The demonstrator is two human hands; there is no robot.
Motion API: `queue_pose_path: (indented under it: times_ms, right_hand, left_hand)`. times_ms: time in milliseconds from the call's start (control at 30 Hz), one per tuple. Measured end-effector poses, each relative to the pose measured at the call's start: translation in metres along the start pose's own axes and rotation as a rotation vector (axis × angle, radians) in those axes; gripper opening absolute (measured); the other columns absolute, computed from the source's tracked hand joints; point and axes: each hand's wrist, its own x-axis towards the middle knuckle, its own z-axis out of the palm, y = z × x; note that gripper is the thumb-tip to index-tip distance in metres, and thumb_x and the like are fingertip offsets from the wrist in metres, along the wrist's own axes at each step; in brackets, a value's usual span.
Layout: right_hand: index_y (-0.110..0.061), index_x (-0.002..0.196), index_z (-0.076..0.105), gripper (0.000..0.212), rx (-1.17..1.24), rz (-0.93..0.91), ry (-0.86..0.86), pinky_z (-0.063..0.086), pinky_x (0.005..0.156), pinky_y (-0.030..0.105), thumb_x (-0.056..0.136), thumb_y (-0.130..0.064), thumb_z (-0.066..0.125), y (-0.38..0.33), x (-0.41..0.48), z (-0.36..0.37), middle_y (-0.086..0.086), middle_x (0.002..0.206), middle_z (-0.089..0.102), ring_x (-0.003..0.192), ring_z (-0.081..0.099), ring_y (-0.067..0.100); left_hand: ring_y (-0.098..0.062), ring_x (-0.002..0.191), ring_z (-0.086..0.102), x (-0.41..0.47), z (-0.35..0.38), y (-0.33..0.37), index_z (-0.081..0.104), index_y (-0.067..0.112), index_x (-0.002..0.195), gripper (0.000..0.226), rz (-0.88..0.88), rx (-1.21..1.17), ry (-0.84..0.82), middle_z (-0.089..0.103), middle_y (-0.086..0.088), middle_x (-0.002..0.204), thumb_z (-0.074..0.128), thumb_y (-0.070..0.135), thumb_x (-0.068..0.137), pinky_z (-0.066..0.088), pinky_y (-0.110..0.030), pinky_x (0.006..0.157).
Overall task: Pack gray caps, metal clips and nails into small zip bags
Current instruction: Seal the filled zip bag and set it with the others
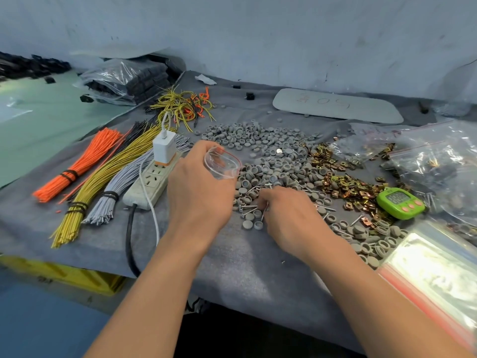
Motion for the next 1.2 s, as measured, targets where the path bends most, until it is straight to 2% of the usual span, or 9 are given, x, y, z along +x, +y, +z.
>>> queue_pose_path:
  times_ms: [100,367,500,600,700,833,933,1067,1200]
  right_hand:
    - [-0.026,0.093,0.057,0.022,-0.017,0.044,-0.028,0.027,0.078,0.035,0.084,-0.007,0.054,-0.001,-0.003,-0.005,-0.008,0.080,0.054,0.081,0.052,0.023]
    - [-0.028,0.101,0.064,0.014,-0.263,0.013,0.061,0.031,0.094,0.042,0.089,-0.023,0.057,-0.007,-0.008,-0.007,-0.003,0.107,0.061,0.108,0.055,0.025]
    - [-0.030,0.090,0.060,0.014,0.070,0.135,0.205,0.036,0.099,0.041,0.095,-0.019,0.053,-0.005,-0.010,-0.006,-0.008,0.087,0.067,0.090,0.059,0.021]
    - [-0.031,0.083,0.062,0.017,0.374,0.187,0.377,0.048,0.073,0.028,0.095,-0.020,0.059,-0.002,-0.013,-0.011,-0.016,0.068,0.065,0.069,0.061,0.006]
    - [-0.030,0.081,0.073,0.018,0.616,0.112,0.479,0.042,0.053,0.011,0.089,-0.015,0.070,-0.005,-0.014,-0.019,-0.023,0.069,0.068,0.064,0.063,0.001]
    - [-0.050,0.074,0.075,0.034,0.731,-0.009,0.345,0.046,0.056,0.018,0.085,-0.018,0.082,-0.013,-0.017,-0.022,-0.020,0.067,0.071,0.057,0.061,0.004]
    - [-0.045,0.061,0.073,0.042,0.759,0.008,0.263,0.047,0.055,0.022,0.083,-0.010,0.079,-0.011,-0.015,-0.022,-0.011,0.063,0.070,0.054,0.056,0.003]
    - [-0.040,0.055,0.068,0.047,0.769,-0.050,0.142,0.041,0.057,0.025,0.089,-0.008,0.070,-0.011,-0.013,-0.026,-0.013,0.055,0.059,0.053,0.049,0.003]
    - [-0.030,0.081,0.083,0.025,1.049,0.036,0.335,0.055,0.061,0.021,0.090,-0.010,0.072,-0.011,-0.016,-0.028,-0.011,0.076,0.078,0.066,0.070,0.000]
  left_hand:
    - [-0.020,0.093,0.065,0.000,-0.001,0.000,0.066,0.034,0.109,0.032,0.001,0.002,-0.007,0.070,0.012,0.093,0.079,0.026,0.081,0.055,-0.044,0.085]
    - [-0.016,0.088,0.063,-0.001,-0.002,-0.001,0.060,0.041,0.102,0.032,0.008,0.000,-0.032,0.060,0.021,0.080,0.078,0.024,0.081,0.055,-0.039,0.080]
    - [-0.016,0.086,0.063,0.000,0.001,-0.004,0.061,0.040,0.100,0.030,0.031,0.017,-0.047,0.058,0.024,0.077,0.078,0.024,0.081,0.052,-0.036,0.077]
    - [-0.019,0.091,0.061,-0.003,0.006,-0.003,0.064,0.036,0.099,0.023,0.063,0.067,-0.139,0.063,0.018,0.081,0.078,0.027,0.083,0.053,-0.039,0.078]
    - [-0.021,0.096,0.060,-0.010,0.013,0.001,0.068,0.034,0.103,0.028,0.167,0.166,-0.275,0.069,0.010,0.088,0.079,0.023,0.079,0.049,-0.035,0.084]
    - [-0.020,0.093,0.058,-0.017,0.020,0.008,0.069,0.035,0.100,0.036,0.226,0.143,-0.419,0.068,0.008,0.087,0.071,0.012,0.072,0.046,-0.034,0.078]
    - [-0.016,0.084,0.062,-0.019,0.020,0.009,0.067,0.035,0.092,0.030,0.199,0.066,-0.478,0.069,0.008,0.084,0.067,0.016,0.069,0.052,-0.039,0.071]
    - [-0.008,0.077,0.062,-0.020,0.018,0.011,0.069,0.035,0.091,0.033,0.192,-0.014,-0.469,0.070,0.014,0.078,0.067,0.017,0.063,0.050,-0.028,0.067]
    - [-0.005,0.078,0.065,-0.015,0.016,0.009,0.073,0.035,0.092,0.029,0.146,-0.010,-0.298,0.073,0.015,0.082,0.078,0.013,0.073,0.048,-0.017,0.068]
